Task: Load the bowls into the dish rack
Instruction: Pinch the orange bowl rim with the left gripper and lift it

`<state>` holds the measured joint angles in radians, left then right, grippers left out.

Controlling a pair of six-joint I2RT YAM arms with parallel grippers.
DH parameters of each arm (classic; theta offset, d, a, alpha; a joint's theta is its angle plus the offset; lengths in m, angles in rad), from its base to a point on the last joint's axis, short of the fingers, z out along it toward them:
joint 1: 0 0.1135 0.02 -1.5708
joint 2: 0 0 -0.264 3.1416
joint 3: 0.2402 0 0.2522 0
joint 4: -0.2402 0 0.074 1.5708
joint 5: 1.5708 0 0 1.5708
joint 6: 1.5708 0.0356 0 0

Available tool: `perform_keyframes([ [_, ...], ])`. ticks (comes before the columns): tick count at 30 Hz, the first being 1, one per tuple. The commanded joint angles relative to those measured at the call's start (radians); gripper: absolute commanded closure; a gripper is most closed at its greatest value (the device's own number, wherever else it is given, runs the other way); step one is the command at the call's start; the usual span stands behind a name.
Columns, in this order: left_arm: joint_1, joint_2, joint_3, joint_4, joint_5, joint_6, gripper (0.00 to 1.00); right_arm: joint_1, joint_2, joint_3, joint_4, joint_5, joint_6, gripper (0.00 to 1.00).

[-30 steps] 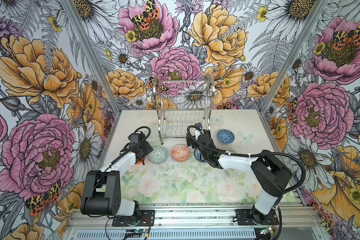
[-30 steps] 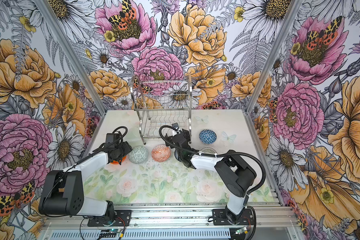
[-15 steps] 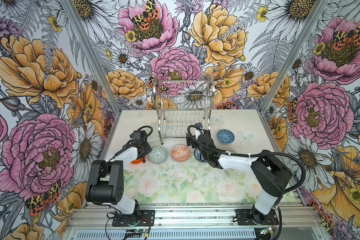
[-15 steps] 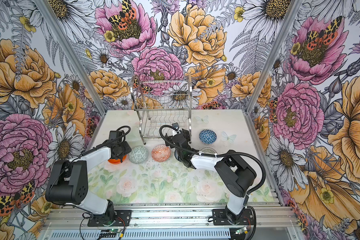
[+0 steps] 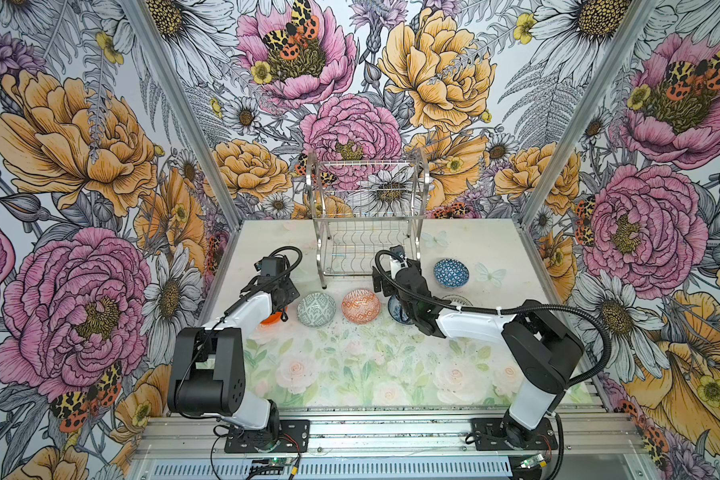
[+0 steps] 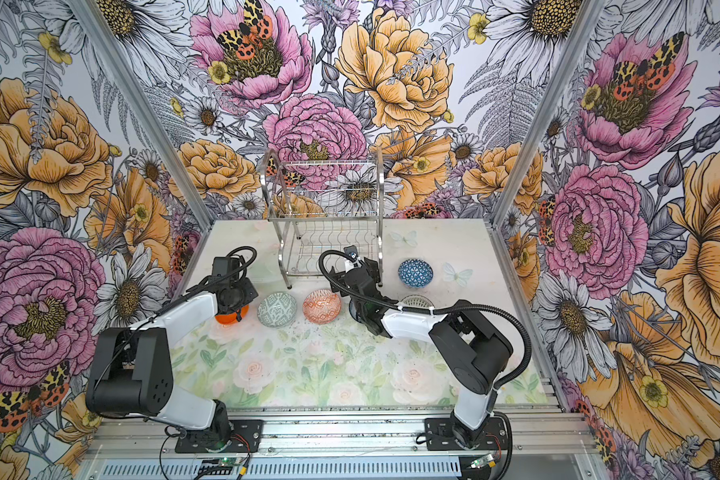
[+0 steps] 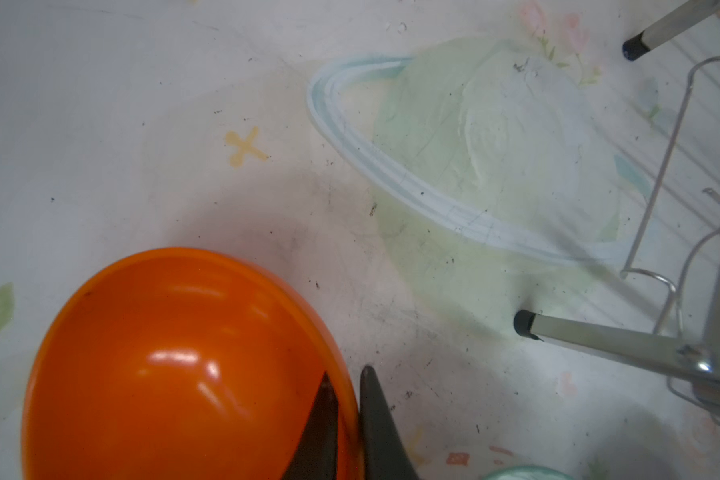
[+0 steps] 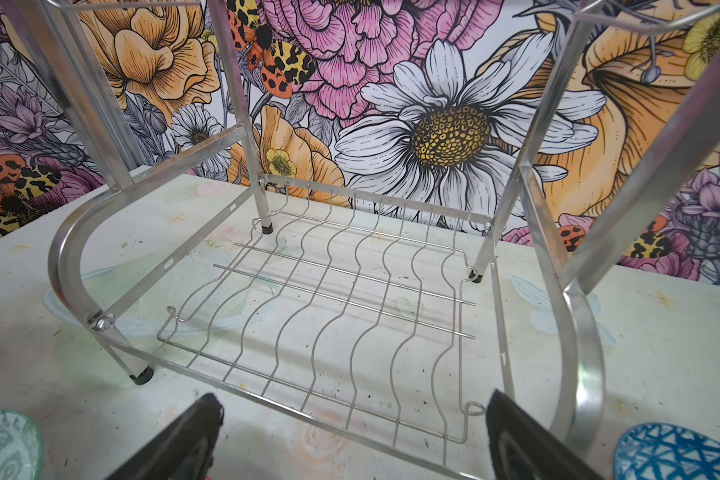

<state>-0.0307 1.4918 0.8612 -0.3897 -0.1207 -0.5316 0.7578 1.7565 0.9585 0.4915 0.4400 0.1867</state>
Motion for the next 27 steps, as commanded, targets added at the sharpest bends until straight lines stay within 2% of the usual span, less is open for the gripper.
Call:
perform_keyframes([
  [1, 0.011, -0.058, -0.011, -0.011, 0.052, -0.03, 0.98, -0.006, 0.008, 0.016, 0.024, -0.001, 0.014, 0.0],
  [11, 0.034, -0.298, -0.019, -0.005, 0.195, -0.123, 1.0, -0.006, -0.011, 0.005, 0.024, -0.006, 0.026, 0.01],
  [16, 0.044, -0.452, -0.09, 0.108, 0.259, -0.287, 1.0, -0.006, -0.031, -0.016, 0.035, -0.021, 0.039, 0.0],
  [19, 0.027, -0.487, -0.121, 0.186, 0.293, -0.406, 1.0, -0.006, -0.045, -0.033, 0.047, -0.035, 0.046, 0.01],
  [23, -0.045, -0.475, -0.124, 0.257, 0.328, -0.53, 1.0, 0.001, -0.081, -0.047, 0.037, -0.049, 0.061, 0.01],
  [27, -0.193, -0.448, -0.067, 0.254, 0.275, -0.529, 1.0, 0.015, -0.162, -0.055, -0.035, -0.055, 0.064, 0.01],
])
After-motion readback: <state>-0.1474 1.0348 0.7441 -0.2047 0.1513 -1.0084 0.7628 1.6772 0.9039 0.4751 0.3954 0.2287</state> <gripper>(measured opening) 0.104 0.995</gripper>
